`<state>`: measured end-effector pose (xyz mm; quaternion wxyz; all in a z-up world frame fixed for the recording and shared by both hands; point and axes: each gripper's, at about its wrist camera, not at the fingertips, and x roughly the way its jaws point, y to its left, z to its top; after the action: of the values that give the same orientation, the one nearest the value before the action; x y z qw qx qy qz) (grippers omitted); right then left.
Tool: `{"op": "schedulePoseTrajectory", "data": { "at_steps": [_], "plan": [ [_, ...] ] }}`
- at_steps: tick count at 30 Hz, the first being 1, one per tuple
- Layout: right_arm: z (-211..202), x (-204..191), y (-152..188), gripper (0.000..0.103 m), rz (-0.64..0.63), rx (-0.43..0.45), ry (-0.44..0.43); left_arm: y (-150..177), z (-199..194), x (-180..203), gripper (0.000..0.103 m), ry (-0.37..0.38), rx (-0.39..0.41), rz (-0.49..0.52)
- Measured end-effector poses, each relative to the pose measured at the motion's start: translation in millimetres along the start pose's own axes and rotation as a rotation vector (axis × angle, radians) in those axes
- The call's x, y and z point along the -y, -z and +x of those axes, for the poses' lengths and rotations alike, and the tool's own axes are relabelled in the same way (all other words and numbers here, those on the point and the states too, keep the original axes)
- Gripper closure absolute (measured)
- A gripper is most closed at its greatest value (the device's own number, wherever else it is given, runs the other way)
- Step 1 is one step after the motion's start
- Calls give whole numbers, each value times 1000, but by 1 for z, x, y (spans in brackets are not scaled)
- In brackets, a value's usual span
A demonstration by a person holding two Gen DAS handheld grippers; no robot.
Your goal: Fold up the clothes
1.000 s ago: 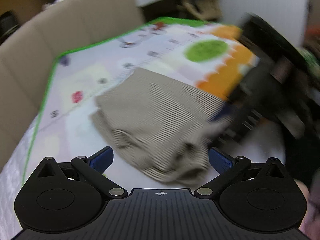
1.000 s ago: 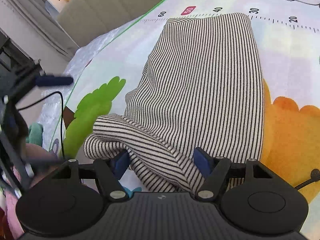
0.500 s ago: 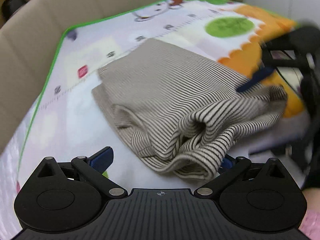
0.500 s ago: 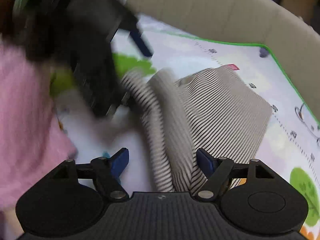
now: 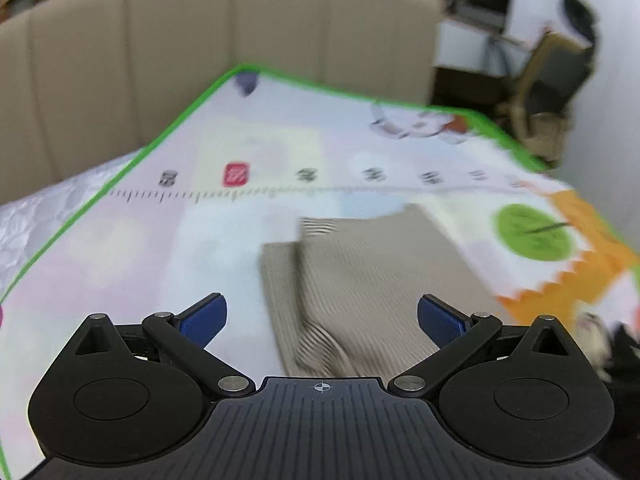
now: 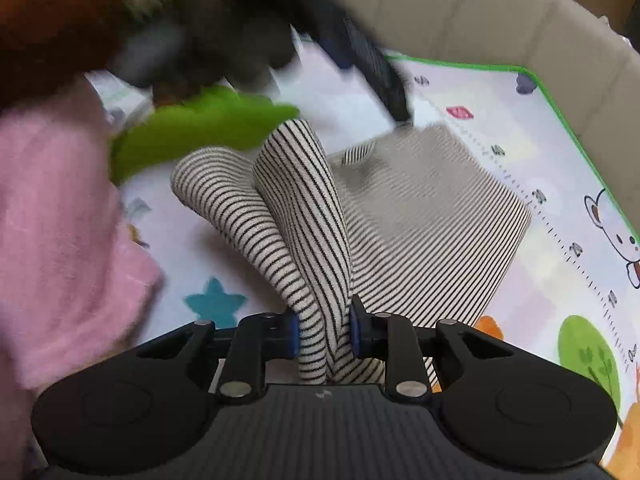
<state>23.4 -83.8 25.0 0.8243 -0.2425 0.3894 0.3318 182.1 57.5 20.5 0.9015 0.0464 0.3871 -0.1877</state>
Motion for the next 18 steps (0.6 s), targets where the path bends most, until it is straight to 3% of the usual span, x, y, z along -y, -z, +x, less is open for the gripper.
{"op": "schedulePoseTrajectory", "data": {
  "at_steps": [4,8,10,13,18],
  "plan": [
    [-43,15,-29,82,-22,60,-5,12,45,-2,0,50,-124,36],
    [-32,39,-62,82,-102,78,36,24,76,-17,0,146,-224,16],
    [-12,57,-74,82,-122,80,57,23,74,-28,0,148,-217,-34],
    [23,81,-88,82,-143,82,76,20,62,-50,0,62,-170,-120],
    [89,113,-89,81,-135,64,92,14,38,-102,0,-4,-68,-343]
  ]
}}
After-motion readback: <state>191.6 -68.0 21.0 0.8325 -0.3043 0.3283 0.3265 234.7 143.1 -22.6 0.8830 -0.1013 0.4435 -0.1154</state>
